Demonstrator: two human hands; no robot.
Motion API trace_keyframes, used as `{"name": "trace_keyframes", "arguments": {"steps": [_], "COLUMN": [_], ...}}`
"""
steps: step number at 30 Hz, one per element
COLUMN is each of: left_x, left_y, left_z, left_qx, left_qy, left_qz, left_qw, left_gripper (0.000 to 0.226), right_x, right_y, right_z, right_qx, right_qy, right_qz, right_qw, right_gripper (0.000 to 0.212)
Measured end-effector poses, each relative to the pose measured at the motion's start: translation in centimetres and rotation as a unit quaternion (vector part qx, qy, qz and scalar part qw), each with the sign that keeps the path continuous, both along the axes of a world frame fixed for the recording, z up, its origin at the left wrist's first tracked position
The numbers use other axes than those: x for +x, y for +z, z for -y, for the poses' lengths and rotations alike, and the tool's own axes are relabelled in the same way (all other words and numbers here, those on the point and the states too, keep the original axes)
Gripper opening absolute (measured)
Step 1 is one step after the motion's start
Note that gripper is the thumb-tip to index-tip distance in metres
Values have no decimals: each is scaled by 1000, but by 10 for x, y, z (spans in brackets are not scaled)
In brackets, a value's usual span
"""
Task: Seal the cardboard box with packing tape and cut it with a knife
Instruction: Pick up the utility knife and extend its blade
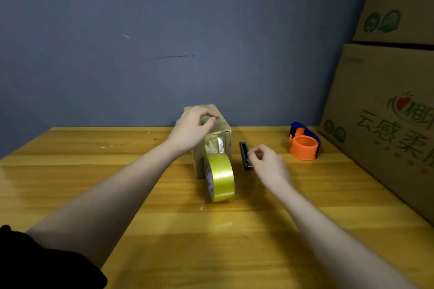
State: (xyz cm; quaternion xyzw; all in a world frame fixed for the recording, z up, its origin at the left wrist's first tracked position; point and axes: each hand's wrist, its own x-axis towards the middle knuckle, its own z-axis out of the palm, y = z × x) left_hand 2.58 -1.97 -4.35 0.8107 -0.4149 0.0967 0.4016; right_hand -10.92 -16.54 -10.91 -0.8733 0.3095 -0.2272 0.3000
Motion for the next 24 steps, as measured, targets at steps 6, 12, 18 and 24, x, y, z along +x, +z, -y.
{"name": "trace_keyframes", "arguments": {"steps": [6,12,18,24], "left_x": [-61,-93,-96,-77], "left_y": [21,-7,-44,-86], "left_z": [48,113,132,156], "left_qx": [-46,-3,-22,-111], "left_qy": [-73,-37,114,107], "left_qz": [-70,-286,-458,-568], "left_qw": [994,957,882,808], "left_gripper": [20,42,57,79], "right_x": [20,15,14,9], "right_y": [6,3,-4,2], "right_z": [42,51,56,50], "right_qx": [21,75,246,401], "right_qy": [-36,-26,-2,28], "right_qz": [-101,-101,4,10], "right_qw": [994,992,969,916], "right_gripper": [19,29,30,33]}}
